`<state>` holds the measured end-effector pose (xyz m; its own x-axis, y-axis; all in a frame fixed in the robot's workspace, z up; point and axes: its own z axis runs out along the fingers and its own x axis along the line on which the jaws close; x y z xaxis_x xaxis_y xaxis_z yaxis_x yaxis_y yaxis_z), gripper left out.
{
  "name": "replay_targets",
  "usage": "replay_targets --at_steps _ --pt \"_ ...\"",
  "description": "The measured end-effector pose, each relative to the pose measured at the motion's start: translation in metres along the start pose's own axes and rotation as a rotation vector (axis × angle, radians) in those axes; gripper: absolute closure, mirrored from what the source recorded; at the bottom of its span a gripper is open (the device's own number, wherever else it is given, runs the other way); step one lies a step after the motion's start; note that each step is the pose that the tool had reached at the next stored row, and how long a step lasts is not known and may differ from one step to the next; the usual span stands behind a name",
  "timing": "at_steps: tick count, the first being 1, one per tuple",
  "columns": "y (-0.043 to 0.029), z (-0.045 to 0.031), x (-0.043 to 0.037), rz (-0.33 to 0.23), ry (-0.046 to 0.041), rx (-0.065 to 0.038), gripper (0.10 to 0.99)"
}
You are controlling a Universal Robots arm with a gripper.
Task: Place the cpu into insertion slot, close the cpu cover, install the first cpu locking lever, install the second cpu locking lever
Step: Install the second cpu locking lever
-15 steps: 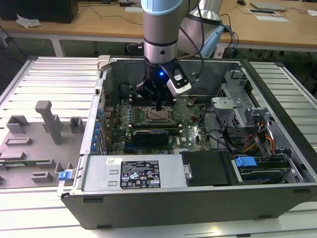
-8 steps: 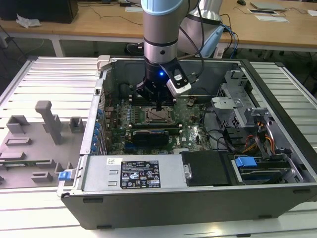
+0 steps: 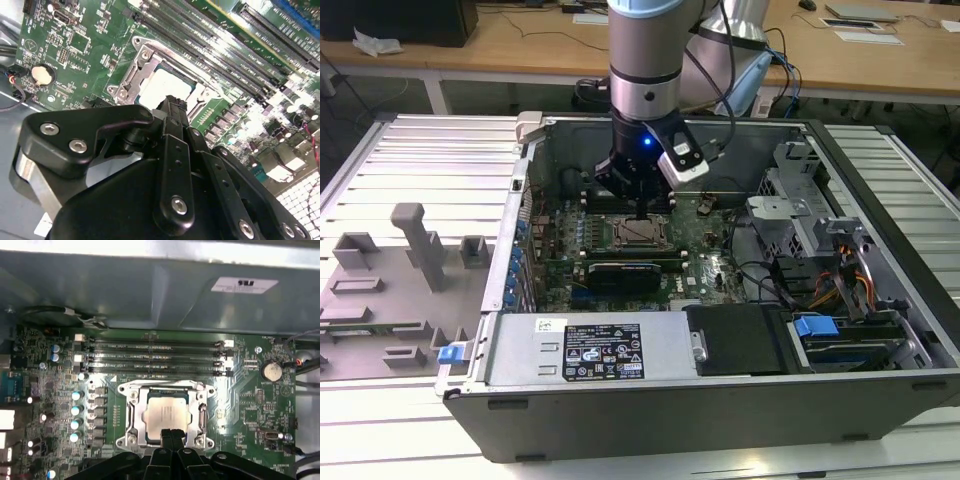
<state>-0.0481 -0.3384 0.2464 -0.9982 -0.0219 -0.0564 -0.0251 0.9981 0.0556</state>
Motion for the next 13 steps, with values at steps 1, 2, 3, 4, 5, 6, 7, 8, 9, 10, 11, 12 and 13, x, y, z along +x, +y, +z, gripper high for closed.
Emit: replay_targets --at_steps 1,2,3,4,5,6,7,8,9,10,11,12,13 --pt "-0.0021 -0.0002 0.0001 0.000 0.0000 0.000 0.980" --pt "-0.0080 -0.0005 0.0002 0.000 -0.0001 0.000 0.980" --pt "-0.0155 -0.0010 0.0004 0.000 0.0000 0.000 0.980" --pt "-0.0204 -0.0012 0.0004 0.000 -0.0001 0.000 0.980" --pt "-0.0254 -0.0011 0.0006 0.000 -0.0002 -0.004 0.980" --pt "-0.0278 0.0004 0.0009 0.001 -0.0005 -0.016 0.980" --pt "-0.0287 0.0011 0.0011 0.001 -0.0006 -0.020 0.980" --pt "-0.0295 0.0017 0.0014 0.001 -0.0007 -0.024 0.980" --pt "-0.0304 0.0024 0.0018 0.002 -0.0007 -0.028 0.980" --pt "-0.0314 0.0031 0.0025 0.002 -0.0008 -0.031 0.980" --pt "-0.0325 0.0037 0.0032 0.002 -0.0009 -0.035 0.980" --pt "-0.0333 0.0042 0.0037 0.002 -0.0010 -0.037 0.980" --pt "-0.0348 0.0053 0.0047 0.002 -0.0011 -0.042 0.980"
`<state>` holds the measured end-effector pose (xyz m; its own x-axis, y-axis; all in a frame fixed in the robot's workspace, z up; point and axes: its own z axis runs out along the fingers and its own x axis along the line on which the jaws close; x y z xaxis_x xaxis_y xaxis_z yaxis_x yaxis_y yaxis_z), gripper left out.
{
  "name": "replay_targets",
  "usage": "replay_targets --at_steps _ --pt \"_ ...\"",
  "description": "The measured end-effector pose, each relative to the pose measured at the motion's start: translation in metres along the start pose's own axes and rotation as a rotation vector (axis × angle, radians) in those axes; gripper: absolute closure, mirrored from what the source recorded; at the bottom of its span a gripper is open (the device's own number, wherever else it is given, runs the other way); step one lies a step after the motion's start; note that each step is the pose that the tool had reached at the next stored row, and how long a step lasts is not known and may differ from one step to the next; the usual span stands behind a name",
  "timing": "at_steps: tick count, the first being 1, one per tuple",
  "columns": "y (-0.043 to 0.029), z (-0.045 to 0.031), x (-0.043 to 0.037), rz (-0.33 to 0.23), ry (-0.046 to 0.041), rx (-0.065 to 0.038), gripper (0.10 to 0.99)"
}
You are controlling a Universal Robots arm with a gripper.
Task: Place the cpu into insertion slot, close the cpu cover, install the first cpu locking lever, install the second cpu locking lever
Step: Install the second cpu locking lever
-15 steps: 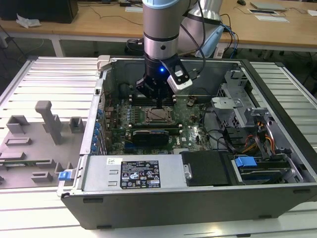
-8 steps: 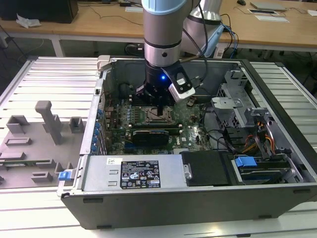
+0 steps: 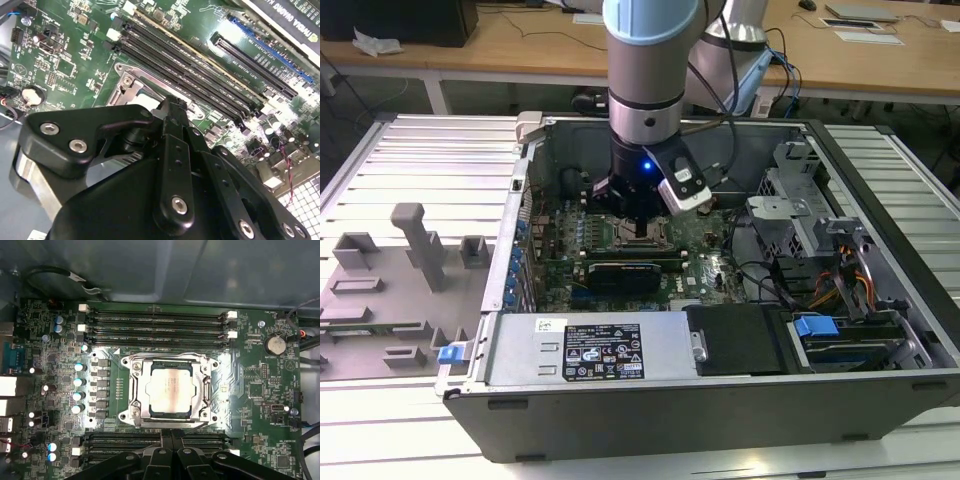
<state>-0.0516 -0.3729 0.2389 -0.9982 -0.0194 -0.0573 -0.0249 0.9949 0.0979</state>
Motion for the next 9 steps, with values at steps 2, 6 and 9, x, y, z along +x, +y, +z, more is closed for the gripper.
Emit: replay_targets --at_steps 2,6,9 --pt "-0.0017 0.0014 0.0015 0.000 -0.0001 -0.006 0.980" --pt "-0.0021 0.0027 0.0020 0.001 -0.0002 -0.006 0.980" --pt "-0.0027 0.0055 0.0057 0.001 -0.0003 -0.009 0.980"
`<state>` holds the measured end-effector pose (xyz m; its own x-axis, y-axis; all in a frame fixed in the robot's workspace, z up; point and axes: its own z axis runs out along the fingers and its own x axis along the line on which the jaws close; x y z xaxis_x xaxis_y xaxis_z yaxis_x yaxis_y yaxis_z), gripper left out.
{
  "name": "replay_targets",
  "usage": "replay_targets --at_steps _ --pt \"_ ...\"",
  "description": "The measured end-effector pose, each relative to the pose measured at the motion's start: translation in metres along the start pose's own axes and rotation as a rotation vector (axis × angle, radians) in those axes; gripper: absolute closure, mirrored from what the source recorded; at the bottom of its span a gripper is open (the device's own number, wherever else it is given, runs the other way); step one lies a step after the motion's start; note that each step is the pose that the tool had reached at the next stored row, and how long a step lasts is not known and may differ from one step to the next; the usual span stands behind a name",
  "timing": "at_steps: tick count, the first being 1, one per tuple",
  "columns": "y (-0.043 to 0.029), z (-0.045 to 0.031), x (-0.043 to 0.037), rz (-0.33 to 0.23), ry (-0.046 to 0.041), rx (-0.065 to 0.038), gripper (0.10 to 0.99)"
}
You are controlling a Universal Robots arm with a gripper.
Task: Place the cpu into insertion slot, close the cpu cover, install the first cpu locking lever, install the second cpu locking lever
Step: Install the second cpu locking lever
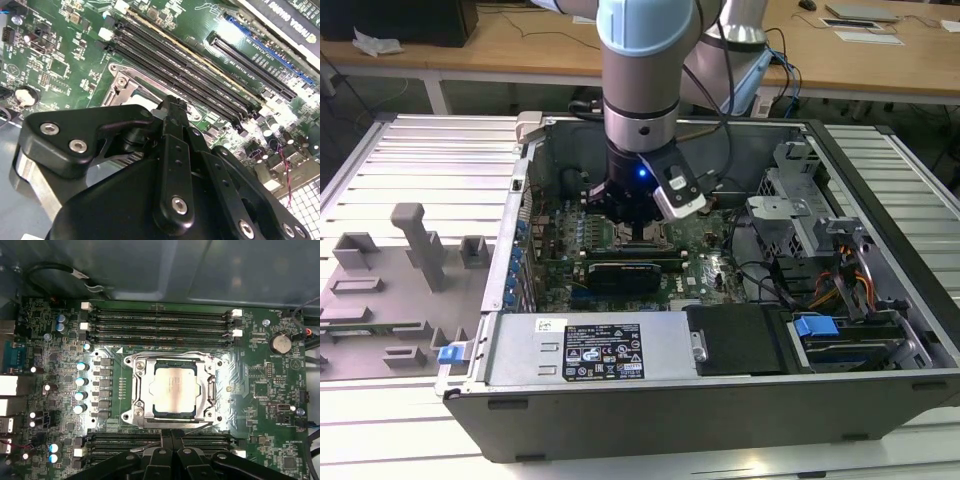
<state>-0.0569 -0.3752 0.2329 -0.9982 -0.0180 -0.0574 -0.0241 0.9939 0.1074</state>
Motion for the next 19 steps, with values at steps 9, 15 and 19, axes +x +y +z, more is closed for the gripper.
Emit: replay_targets --at_steps 9,15,19 --pt "-0.0051 0.0068 0.0071 0.005 -0.0009 -0.016 0.980" --pt "-0.0080 0.0098 0.0114 0.011 -0.0021 -0.045 0.980" --pt "-0.0125 0.0126 0.0162 0.014 -0.0028 -0.077 0.980"
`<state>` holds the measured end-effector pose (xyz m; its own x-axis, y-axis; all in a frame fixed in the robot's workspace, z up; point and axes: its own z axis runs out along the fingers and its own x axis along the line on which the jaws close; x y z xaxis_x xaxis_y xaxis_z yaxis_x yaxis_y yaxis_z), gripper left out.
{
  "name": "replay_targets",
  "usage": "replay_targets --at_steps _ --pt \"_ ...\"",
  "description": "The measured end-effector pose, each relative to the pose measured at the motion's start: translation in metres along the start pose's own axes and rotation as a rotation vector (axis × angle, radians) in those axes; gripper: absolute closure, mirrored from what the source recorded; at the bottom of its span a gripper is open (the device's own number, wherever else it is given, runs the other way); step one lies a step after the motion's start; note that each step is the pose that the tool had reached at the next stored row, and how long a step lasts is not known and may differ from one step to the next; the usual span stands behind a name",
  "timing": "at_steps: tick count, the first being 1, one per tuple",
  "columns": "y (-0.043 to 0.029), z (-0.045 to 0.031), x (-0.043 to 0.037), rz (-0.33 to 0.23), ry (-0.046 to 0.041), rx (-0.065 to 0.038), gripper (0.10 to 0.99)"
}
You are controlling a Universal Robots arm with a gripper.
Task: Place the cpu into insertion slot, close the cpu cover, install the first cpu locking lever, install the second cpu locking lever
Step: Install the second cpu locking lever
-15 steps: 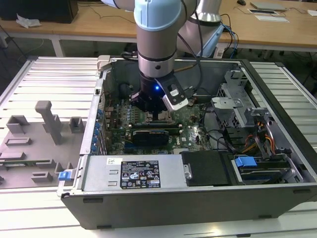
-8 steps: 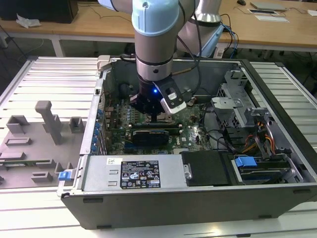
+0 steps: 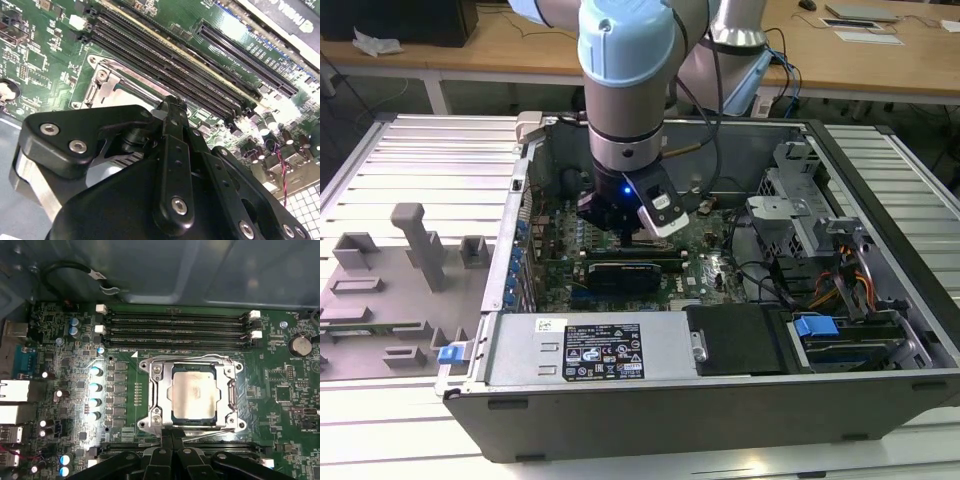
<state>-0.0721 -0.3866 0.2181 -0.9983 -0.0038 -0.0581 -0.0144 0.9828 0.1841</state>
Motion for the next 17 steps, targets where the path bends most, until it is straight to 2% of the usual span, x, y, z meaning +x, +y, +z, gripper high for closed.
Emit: replay_targets --at_steps 4,7,11,12,13,17 --pt "-0.0049 0.0021 0.0036 0.001 -0.0003 -0.019 0.980" --pt "-0.0075 0.0045 0.0086 0.002 -0.0004 -0.029 0.980" --pt "-0.0132 0.0046 0.0096 0.003 -0.0007 -0.039 0.980" --pt "-0.0157 0.0048 0.0101 0.004 -0.0009 -0.053 0.980" --pt "-0.0168 0.0061 0.0142 0.005 -0.0011 -0.070 0.980" --pt "-0.0174 0.0090 0.0206 0.006 -0.0014 -0.078 0.980"
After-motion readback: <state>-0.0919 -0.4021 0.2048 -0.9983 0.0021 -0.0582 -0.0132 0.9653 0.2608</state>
